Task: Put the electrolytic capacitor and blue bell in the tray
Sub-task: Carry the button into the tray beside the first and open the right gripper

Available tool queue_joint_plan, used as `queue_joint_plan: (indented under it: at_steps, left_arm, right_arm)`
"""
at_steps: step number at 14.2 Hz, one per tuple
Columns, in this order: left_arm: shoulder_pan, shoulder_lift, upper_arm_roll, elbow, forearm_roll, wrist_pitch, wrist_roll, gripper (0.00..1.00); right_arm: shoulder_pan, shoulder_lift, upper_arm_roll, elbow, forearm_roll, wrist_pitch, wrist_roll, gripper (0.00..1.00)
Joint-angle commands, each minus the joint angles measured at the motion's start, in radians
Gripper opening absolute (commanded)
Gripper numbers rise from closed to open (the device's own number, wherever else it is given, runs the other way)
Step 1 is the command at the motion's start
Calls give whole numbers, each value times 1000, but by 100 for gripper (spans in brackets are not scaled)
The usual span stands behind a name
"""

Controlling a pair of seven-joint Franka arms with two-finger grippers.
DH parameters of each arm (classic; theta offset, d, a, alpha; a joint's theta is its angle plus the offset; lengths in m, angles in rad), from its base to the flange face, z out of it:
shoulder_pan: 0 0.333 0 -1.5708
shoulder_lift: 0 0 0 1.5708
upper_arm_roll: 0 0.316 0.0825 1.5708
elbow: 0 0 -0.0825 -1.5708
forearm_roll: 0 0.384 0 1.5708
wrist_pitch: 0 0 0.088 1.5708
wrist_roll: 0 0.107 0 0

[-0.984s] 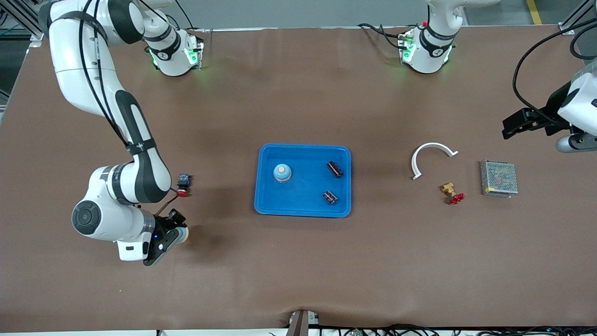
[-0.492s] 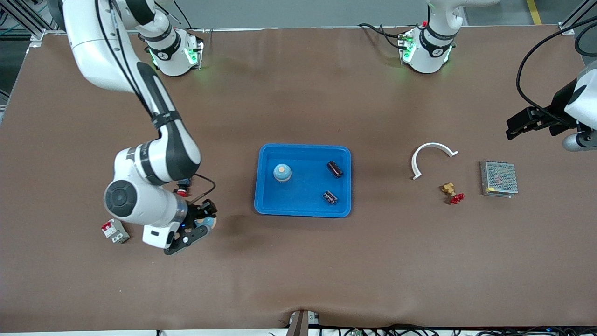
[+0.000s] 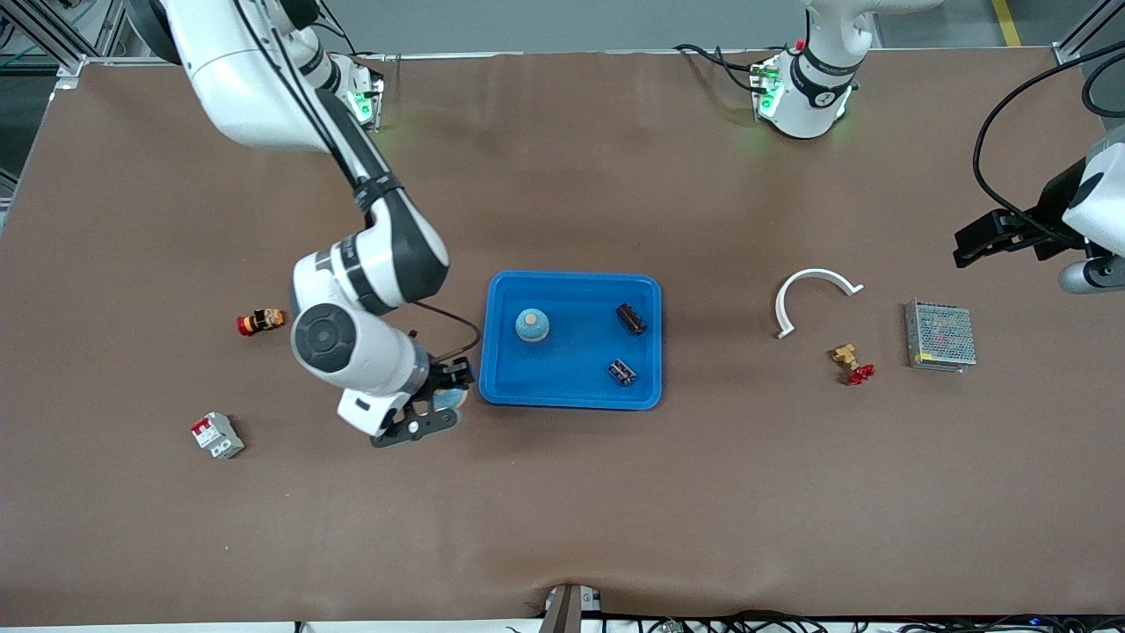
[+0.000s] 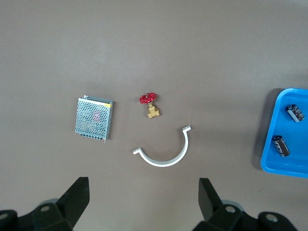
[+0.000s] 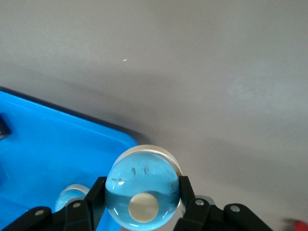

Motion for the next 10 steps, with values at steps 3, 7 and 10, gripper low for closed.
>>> queue_joint_plan:
  at_steps: [3, 7, 10]
  left_arm:
    - [-4, -14, -4, 19, -14, -7, 8, 100]
    - [-4, -26, -6, 19, -24, 1, 2, 100]
    - [-1, -34, -4, 19, -23, 1, 2, 100]
  right_arm:
    - [71, -4, -13, -19, -12, 50, 141, 50]
    - [124, 19, -14, -21, -69, 95, 243, 50]
    - [149, 42, -14, -35, -71, 156, 278, 50]
